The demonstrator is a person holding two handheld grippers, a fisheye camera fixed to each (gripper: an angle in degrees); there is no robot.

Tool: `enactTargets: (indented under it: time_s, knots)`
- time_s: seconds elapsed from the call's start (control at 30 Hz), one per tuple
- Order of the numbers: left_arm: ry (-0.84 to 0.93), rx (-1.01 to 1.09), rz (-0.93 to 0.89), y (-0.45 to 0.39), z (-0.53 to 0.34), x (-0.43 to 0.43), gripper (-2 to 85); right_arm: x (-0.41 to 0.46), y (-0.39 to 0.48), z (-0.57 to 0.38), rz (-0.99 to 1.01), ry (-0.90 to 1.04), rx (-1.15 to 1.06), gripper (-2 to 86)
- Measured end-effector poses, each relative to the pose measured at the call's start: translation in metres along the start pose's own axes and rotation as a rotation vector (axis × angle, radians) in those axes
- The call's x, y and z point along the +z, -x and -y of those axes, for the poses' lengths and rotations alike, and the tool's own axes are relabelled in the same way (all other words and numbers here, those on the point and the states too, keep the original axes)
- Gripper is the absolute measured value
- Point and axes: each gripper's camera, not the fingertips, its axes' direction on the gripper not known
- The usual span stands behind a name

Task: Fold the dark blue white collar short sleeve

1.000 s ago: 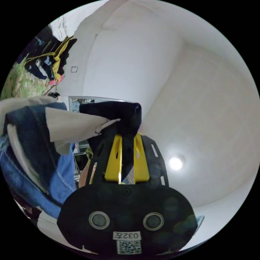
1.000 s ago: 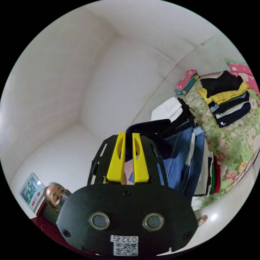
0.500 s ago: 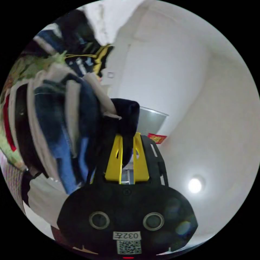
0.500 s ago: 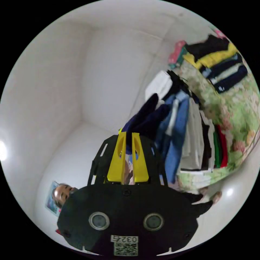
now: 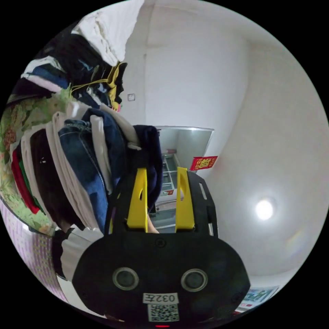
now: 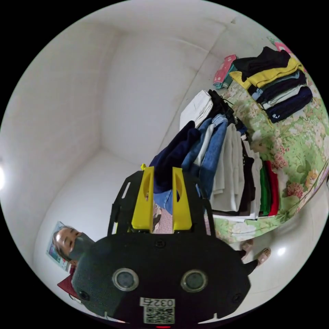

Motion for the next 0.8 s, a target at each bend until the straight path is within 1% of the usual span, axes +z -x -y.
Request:
enactTargets:
  time_s: [0.1, 0.2, 0.27, 0.33, 0.37, 0.4, 0.43, 0.5, 0.6, 0.7, 0.8]
  knots:
    - [-0.002, 0.097, 0.025, -0.015, -0.019, -0.011, 10.1, -0.01, 0.004, 0.0, -0.063, 0.007, -0.038, 8.9]
    - [0.103, 0.127, 0.122, -0.027, -0.038, 0.013, 10.0, -0.006, 0.011, 0.002, -0.079, 0.049, -0.057, 8.9]
    - [0.148, 0.147, 0.175, -0.034, -0.047, 0.031, 8.4, -0.002, 0.018, 0.006, -0.124, 0.074, -0.073, 7.1]
    - [0.168, 0.122, 0.317, -0.043, -0.052, 0.047, 3.5, 0.002, 0.028, 0.011, -0.143, 0.092, -0.078, 4.9]
    - [0.162, 0.108, 0.33, -0.045, -0.052, 0.049, 2.1, 0.003, 0.031, 0.012, -0.135, 0.093, -0.08, 4.8]
    - [0.165, 0.092, 0.291, -0.05, -0.053, 0.052, 1.2, 0.004, 0.037, 0.014, -0.118, 0.089, -0.082, 4.4]
    - [0.171, 0.076, 0.213, -0.056, -0.052, 0.055, 0.4, 0.002, 0.044, 0.018, -0.102, 0.077, -0.083, 4.1]
    - [0.154, 0.082, 0.146, -0.072, -0.051, 0.056, -0.3, -0.002, 0.057, 0.025, -0.085, 0.058, -0.094, 3.8]
    - [0.14, 0.115, 0.125, -0.095, -0.055, 0.052, -0.9, -0.016, 0.078, 0.027, -0.069, -0.005, -0.125, 3.5]
    - [0.156, 0.058, -0.004, -0.083, -0.083, 0.05, -1.2, -0.023, 0.083, 0.008, 0.001, -0.004, -0.137, 3.3]
    - [0.181, -0.057, 0.032, -0.053, -0.108, 0.058, -1.2, -0.021, 0.07, -0.014, 0.004, 0.033, -0.077, 3.1]
